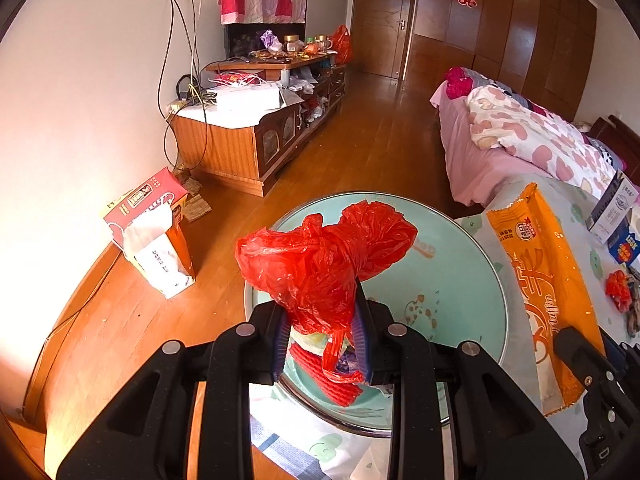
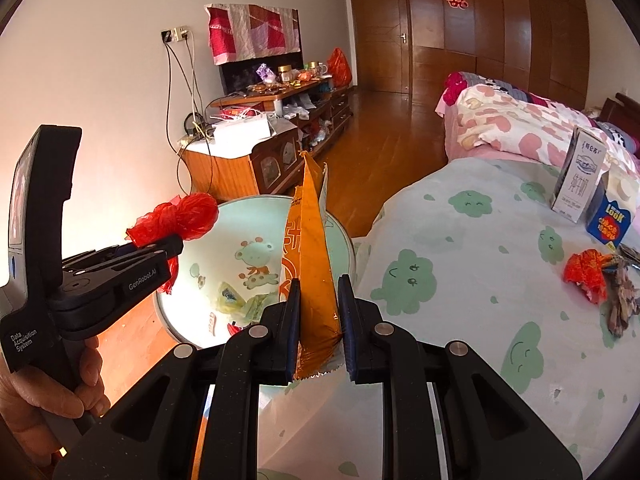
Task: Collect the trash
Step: 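Carry the orange wrapper and red bag over the bin with both tools, then open both tools to drop the orange wrapper and red bag into the bin, then move both open tools back toward the remaining items on the table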
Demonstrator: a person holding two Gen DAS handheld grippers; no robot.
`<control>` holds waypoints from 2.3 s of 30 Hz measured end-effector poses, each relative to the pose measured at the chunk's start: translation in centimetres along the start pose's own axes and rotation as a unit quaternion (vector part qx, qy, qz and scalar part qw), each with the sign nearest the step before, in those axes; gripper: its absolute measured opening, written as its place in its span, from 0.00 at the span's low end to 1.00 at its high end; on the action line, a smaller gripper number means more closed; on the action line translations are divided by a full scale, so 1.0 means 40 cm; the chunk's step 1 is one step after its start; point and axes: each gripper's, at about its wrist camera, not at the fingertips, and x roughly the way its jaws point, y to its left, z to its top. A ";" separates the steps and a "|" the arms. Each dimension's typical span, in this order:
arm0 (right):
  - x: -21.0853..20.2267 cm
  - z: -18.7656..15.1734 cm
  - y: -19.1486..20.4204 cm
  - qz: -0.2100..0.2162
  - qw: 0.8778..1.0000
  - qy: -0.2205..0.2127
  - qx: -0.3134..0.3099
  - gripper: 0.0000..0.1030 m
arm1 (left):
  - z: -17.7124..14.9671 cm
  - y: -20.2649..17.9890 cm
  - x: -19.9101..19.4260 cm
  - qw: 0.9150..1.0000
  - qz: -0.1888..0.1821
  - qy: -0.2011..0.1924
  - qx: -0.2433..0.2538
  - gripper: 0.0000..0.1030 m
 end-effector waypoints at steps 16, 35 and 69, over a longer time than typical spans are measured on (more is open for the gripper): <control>0.124 0.004 0.028 0.008 0.999 0.044 0.000 0.18 | -0.013 0.001 0.078 1.000 0.002 0.030 0.003 0.27; 0.171 0.003 0.033 0.021 0.998 0.059 0.000 0.22 | -0.027 0.002 0.089 0.999 0.004 0.041 0.015 0.32; -0.025 -0.053 -0.137 -0.100 0.992 -0.039 0.062 0.95 | -0.051 -0.035 -0.062 0.999 0.023 -0.014 0.021 0.94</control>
